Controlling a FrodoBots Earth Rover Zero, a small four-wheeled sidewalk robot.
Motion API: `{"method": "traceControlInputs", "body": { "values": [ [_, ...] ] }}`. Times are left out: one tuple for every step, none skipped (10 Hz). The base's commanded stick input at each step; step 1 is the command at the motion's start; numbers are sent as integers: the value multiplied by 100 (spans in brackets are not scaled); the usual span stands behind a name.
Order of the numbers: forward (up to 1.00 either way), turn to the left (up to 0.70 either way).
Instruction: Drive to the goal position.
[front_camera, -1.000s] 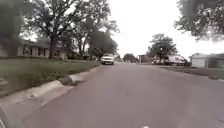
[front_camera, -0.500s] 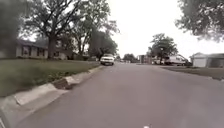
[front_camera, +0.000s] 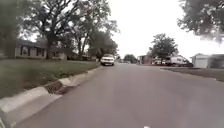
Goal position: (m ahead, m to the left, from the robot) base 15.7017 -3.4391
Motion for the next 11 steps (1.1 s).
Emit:
{"method": "traceControlInputs", "body": {
  "values": [
    [70, 0],
    [70, 0],
    [70, 0],
    [70, 0],
    [70, 0],
    [70, 0],
    [70, 0],
    [70, 0],
    [70, 0],
    [70, 0],
    [70, 0]
  ]
}}
